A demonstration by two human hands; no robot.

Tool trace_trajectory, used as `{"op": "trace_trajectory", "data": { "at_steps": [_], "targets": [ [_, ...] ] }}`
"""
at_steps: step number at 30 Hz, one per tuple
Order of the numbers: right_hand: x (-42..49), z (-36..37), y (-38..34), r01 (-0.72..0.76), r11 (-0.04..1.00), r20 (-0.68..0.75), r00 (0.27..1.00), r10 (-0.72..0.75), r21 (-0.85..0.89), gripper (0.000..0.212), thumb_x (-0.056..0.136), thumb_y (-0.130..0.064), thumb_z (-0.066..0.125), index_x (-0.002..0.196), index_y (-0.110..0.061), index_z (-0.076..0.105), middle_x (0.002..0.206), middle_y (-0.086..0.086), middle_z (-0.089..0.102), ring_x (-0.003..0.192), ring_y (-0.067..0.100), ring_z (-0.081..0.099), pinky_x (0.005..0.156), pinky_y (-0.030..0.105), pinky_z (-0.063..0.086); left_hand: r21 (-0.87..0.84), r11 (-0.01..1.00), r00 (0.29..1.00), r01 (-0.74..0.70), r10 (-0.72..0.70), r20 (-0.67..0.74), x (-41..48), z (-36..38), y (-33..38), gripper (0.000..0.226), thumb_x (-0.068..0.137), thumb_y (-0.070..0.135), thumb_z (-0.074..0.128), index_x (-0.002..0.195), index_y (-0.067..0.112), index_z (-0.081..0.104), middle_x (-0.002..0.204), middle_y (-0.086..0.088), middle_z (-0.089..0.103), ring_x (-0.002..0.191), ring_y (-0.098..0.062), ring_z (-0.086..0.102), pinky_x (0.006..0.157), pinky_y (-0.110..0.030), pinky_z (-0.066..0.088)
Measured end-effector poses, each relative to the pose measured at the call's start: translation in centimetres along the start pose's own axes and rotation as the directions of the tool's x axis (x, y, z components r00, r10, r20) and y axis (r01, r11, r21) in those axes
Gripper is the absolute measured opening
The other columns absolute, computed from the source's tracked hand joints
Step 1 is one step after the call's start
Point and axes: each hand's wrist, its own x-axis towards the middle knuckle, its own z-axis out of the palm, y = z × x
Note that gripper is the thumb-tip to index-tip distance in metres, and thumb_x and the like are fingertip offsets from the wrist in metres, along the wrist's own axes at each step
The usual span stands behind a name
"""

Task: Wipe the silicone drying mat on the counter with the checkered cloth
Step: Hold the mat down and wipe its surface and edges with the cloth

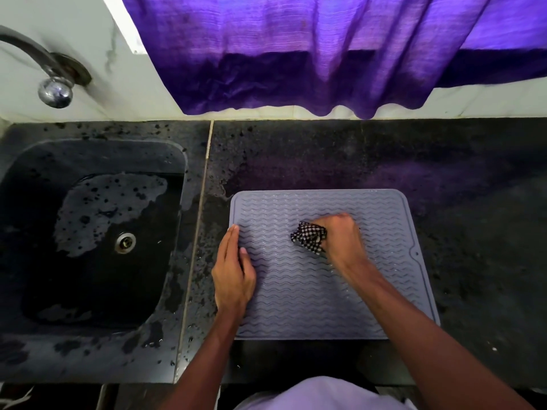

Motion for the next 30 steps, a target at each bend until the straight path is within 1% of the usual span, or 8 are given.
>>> {"op": "trace_trajectory", "data": {
  "at_steps": [3, 8, 10, 14, 19, 23, 27, 30],
  "targets": [
    [0.6, 0.7, -1.7, 0.034, 0.997, -0.003, 0.999, -0.034, 0.069, 0.02, 0.084, -0.006, 0.072, 0.1, -0.016, 0.077, 0.079, -0.002, 0.074, 0.069, 0.007, 0.065, 0.072, 0.02, 0.057, -0.006, 1.0, 1.0, 0.012, -0.012, 0.015, 0.0, 0.1, -0.1, 0.046, 0.095, 0.01, 0.044, 0.139, 0.002, 0.054, 0.145, -0.012, 0.054, 0.131, -0.025, 0.053, 0.1, 0.006, 0.02],
    [0.3, 3.2, -3.8, 0.081, 0.996, -0.004, 0.997, -0.082, -0.037, 0.021, 0.083, -0.015, 0.071, 0.103, -0.019, 0.075, 0.096, -0.004, 0.074, 0.093, 0.017, 0.054, 0.082, 0.028, 0.045, -0.014, 1.0, 0.999, 0.017, -0.016, 0.033, 0.0, -0.1, -0.1, 0.048, 0.097, 0.015, 0.041, 0.143, 0.005, 0.05, 0.148, -0.01, 0.052, 0.131, -0.024, 0.053, 0.1, 0.001, 0.025],
    [0.6, 2.9, -3.9, 0.071, 0.997, 0.004, 0.998, -0.071, -0.032, 0.019, 0.084, -0.008, 0.07, 0.098, -0.02, 0.077, 0.087, -0.003, 0.075, 0.084, 0.015, 0.061, 0.082, 0.029, 0.051, -0.028, 0.999, 0.999, 0.019, -0.017, 0.046, -0.1, -0.3, 0.0, 0.054, 0.098, 0.02, 0.039, 0.152, 0.013, 0.036, 0.153, -0.005, 0.046, 0.134, -0.02, 0.05, 0.099, -0.011, 0.03],
    [1.6, 3.2, -6.0, 0.095, 0.993, 0.0, 0.995, -0.096, 0.066, 0.027, 0.077, 0.001, 0.068, 0.093, -0.018, 0.078, 0.077, -0.002, 0.074, 0.071, 0.006, 0.062, 0.068, 0.014, 0.049, -0.054, 0.998, 0.997, 0.023, -0.019, 0.078, -0.2, -0.4, -0.1, 0.065, 0.1, 0.027, 0.037, 0.159, 0.021, 0.01, 0.153, 0.002, 0.046, 0.134, -0.017, 0.05, 0.099, -0.023, 0.036],
    [1.8, 4.7, -7.8, 0.182, 0.981, 0.114, 0.978, -0.175, -0.062, 0.02, 0.086, -0.008, 0.06, 0.094, -0.019, 0.074, 0.089, -0.001, 0.073, 0.087, 0.021, 0.062, 0.089, 0.036, 0.046, 0.049, 0.994, 0.986, -0.093, 0.085, 0.146, -0.2, -0.2, -0.4, 0.058, 0.1, 0.03, 0.034, 0.156, 0.013, 0.029, 0.157, -0.003, 0.039, 0.144, -0.015, 0.038, 0.112, -0.029, 0.038],
    [3.0, 4.6, -7.9, 0.133, 0.99, 0.085, 0.988, -0.13, -0.038, 0.023, 0.081, 0.0, 0.062, 0.074, -0.02, 0.072, 0.066, 0.001, 0.067, 0.065, 0.017, 0.063, 0.072, 0.037, 0.057, 0.116, 0.974, 0.971, -0.197, 0.178, 0.157, -0.2, 0.3, -0.7, 0.062, 0.103, 0.04, 0.035, 0.153, 0.003, 0.032, 0.159, -0.009, 0.036, 0.149, -0.021, 0.031, 0.12, -0.039, 0.032],
    [2.8, 5.5, -8.5, 0.226, 0.968, 0.097, 0.971, -0.216, -0.109, 0.03, 0.075, 0.003, 0.063, 0.094, -0.017, 0.075, 0.091, 0.001, 0.075, 0.088, 0.022, 0.061, 0.091, 0.032, 0.043, 0.103, 0.977, 0.973, -0.188, 0.171, 0.156, -0.1, 0.3, -0.8, 0.074, 0.101, 0.053, 0.032, 0.155, 0.002, 0.024, 0.163, -0.009, 0.026, 0.152, -0.019, 0.022, 0.122, -0.036, 0.025],
    [3.5, 4.8, -8.3, 0.234, 0.969, 0.178, 0.96, -0.217, -0.077, 0.023, 0.077, -0.001, 0.062, 0.084, -0.018, 0.075, 0.082, -0.001, 0.074, 0.08, 0.019, 0.065, 0.089, 0.031, 0.044, 0.049, 0.987, 0.976, -0.156, 0.146, 0.162, -0.1, 0.1, -0.5, 0.073, 0.1, 0.049, 0.036, 0.157, 0.007, 0.019, 0.164, -0.006, 0.024, 0.151, -0.018, 0.025, 0.118, -0.033, 0.033]
  ]
}}
